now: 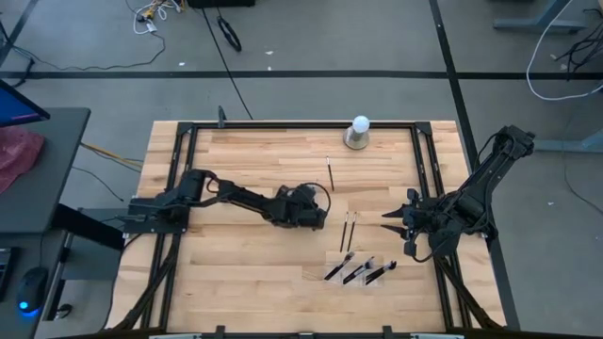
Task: Put items in baskets/containers
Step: Put the eyeshadow brush into the left section of the transparent organizer
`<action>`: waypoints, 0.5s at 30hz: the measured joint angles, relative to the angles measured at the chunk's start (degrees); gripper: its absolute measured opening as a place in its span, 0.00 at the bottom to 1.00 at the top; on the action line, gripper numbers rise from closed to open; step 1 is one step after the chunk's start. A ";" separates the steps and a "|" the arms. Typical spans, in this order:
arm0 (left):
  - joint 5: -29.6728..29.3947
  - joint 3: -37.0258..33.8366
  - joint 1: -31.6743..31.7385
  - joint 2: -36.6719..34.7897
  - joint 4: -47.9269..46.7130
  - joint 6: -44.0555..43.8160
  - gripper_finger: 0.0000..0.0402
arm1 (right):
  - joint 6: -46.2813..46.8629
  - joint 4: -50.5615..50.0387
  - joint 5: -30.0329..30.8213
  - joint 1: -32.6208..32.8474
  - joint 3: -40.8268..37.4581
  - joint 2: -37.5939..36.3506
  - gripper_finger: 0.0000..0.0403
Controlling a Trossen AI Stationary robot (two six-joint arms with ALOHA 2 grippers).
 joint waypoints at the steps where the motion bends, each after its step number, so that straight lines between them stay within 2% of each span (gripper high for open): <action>1: 0.92 0.00 0.00 0.00 -0.04 0.31 0.35 | 0.00 -0.01 0.00 -0.01 0.00 0.00 0.33; 4: 2.91 -0.02 -0.36 -0.01 -0.56 1.72 0.28 | 0.02 0.00 -0.13 0.00 0.00 0.00 0.33; 12: 1.82 0.04 -3.01 -0.06 -4.40 4.39 0.05 | -0.39 0.00 -1.55 -0.02 0.00 0.00 0.33; 15: 1.85 -0.02 -4.10 -0.71 -7.24 4.38 0.02 | -0.46 0.02 -1.55 0.00 0.00 0.00 0.33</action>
